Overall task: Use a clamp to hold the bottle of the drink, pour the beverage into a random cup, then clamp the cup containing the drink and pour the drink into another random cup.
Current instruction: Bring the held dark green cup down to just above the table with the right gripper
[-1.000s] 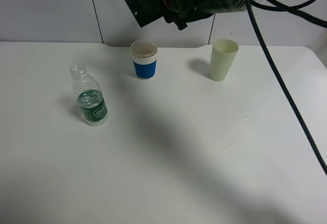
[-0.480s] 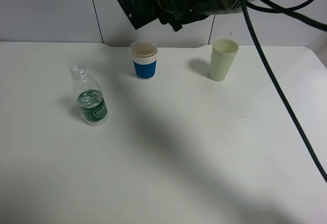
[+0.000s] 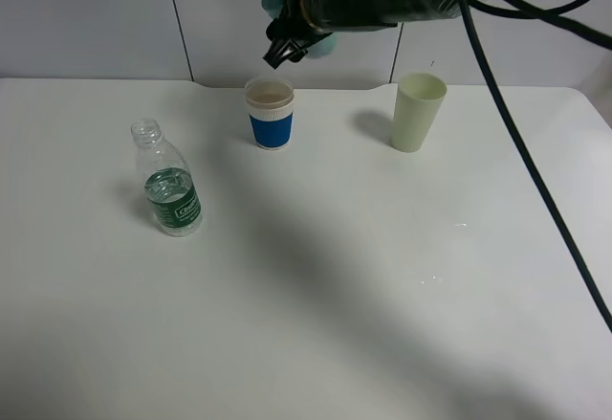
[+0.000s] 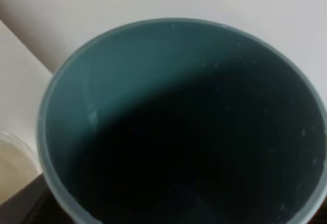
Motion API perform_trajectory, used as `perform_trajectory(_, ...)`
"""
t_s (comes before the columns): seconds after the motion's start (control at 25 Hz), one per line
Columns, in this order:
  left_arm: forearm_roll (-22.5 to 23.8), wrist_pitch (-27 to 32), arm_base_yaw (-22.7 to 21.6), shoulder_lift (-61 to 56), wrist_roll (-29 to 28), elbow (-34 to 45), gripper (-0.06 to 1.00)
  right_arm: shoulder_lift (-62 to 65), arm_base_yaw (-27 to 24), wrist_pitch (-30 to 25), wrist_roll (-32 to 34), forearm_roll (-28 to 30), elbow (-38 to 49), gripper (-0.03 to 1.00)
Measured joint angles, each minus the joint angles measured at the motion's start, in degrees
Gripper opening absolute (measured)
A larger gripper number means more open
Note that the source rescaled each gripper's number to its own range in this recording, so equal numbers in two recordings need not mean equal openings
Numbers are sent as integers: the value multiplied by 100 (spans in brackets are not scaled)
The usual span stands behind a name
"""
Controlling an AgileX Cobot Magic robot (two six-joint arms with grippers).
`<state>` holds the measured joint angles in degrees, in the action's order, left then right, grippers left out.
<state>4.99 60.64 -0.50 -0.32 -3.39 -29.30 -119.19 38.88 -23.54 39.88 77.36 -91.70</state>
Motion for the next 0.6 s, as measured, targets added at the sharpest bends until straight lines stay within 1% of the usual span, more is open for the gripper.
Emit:
perform_trajectory(0.04, 0, 0, 0, 0, 0, 0, 100, 37, 20, -64, 104, -377, 0, 1)
perform_trajectory(0.16, 0, 0, 0, 0, 0, 0, 100, 213, 88, -96, 82, -1090, 0, 1)
perform_trajectory(0.2, 0, -2, 0, 0, 0, 0, 100, 213, 88, -96, 82, -1090, 0, 1)
perform_trajectory(0.32, 0, -2, 0, 0, 0, 0, 100, 350, 127, -121, -149, -1652, -5, 1)
perform_trajectory(0.36, 0, -2, 0, 0, 0, 0, 100, 365, 126, -121, -185, -1712, -11, 1)
perform_trajectory(0.4, 0, -2, 0, 0, 0, 0, 100, 439, 133, -128, -372, -2047, -11, 1)
perform_trajectory(0.44, 0, -2, 0, 0, 0, 0, 100, 539, 133, -142, -704, -2645, -11, 1)
perform_trajectory(0.48, 0, -2, 0, 0, 0, 0, 100, 624, 133, -154, -992, -3045, -17, 1)
perform_trajectory(0.52, 0, -2, 0, 0, 0, 0, 100, 728, 133, -181, -1658, -3795, -17, 1)
perform_trajectory(0.56, 0, -2, 0, 0, 0, 0, 100, 772, 133, -195, -1874, -4045, -17, 1)
perform_trajectory(0.6, 0, -2, 0, 0, 0, 0, 100, 952, 133, -209, -2806, -5111, -17, 1)
